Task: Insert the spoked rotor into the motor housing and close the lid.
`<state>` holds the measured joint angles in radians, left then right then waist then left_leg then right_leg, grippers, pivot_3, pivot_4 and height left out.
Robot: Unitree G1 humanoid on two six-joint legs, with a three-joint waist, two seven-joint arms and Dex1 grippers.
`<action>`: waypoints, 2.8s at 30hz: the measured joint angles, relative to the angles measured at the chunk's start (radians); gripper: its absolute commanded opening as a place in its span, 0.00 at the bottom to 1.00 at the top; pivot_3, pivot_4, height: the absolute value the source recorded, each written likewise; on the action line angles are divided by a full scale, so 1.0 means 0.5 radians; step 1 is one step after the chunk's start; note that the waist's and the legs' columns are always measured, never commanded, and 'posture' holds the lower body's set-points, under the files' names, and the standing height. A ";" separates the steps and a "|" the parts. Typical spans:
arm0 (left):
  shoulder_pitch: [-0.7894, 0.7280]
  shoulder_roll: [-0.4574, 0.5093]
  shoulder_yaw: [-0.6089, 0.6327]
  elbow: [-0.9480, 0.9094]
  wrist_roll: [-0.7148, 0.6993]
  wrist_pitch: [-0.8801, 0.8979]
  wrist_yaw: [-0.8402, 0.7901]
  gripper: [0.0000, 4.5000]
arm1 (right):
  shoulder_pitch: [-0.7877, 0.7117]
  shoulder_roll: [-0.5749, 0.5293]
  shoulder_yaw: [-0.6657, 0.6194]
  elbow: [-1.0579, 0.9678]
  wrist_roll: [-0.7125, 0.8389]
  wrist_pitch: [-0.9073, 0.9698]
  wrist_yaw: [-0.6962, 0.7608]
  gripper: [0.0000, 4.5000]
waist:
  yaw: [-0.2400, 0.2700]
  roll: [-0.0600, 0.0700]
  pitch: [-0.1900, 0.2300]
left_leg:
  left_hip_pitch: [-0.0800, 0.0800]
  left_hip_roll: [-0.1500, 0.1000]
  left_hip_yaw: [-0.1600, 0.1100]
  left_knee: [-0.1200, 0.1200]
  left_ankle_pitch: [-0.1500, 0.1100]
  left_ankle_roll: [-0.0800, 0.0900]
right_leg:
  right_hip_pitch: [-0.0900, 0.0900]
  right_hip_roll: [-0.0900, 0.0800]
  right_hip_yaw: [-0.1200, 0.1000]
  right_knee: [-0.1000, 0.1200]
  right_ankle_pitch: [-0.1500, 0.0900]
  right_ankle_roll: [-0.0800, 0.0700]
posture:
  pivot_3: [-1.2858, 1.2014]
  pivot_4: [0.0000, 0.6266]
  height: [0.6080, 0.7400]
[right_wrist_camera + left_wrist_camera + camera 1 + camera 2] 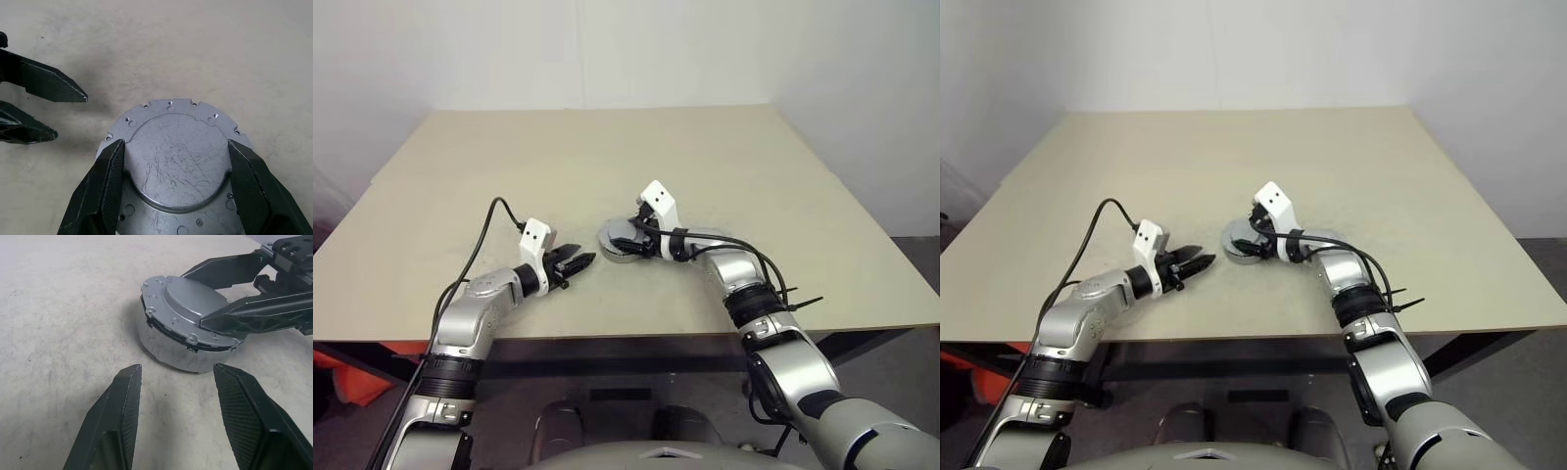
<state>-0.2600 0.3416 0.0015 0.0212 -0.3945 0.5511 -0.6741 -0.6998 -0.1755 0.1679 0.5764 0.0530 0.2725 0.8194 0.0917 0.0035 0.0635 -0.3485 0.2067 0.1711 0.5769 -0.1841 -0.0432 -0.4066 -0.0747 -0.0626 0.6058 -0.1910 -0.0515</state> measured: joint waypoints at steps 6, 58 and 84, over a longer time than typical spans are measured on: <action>0.000 0.000 0.000 0.000 0.000 0.000 0.001 0.55 | 0.009 -0.004 0.005 -0.007 -0.003 -0.006 0.004 0.69 | 0.000 0.000 0.000 | 0.000 0.000 0.000 0.000 0.000 0.000 | 0.000 0.000 0.000 0.000 -0.003 0.006 | 0.52 0.00 1.00; -0.079 -0.161 0.163 0.052 -0.127 0.103 0.172 0.55 | -0.039 -0.074 0.132 0.042 -0.065 -0.005 -0.038 0.69 | 0.007 -0.001 -0.001 | 0.012 0.000 0.000 0.001 -0.001 0.002 | 0.013 -0.003 0.001 0.000 -0.007 0.012 | 0.52 0.00 1.00; -0.639 -0.300 0.123 0.816 -0.081 0.226 0.173 0.01 | 0.002 -0.077 0.134 -0.044 -0.065 0.040 -0.080 0.69 | 0.010 -0.002 -0.002 | 0.011 -0.001 0.000 0.001 -0.001 0.002 | 0.014 -0.004 0.001 -0.001 -0.007 0.013 | 0.52 0.00 1.00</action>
<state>-0.5796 0.1916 0.0632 0.4290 -0.4348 0.6640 -0.5879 -0.6986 -0.2140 0.2349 0.5544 0.0204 0.2924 0.7792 0.0966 0.0026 0.0625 -0.3430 0.2063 0.1709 0.5772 -0.1847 -0.0420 -0.3997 -0.0769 -0.0622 0.6051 -0.1946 -0.0451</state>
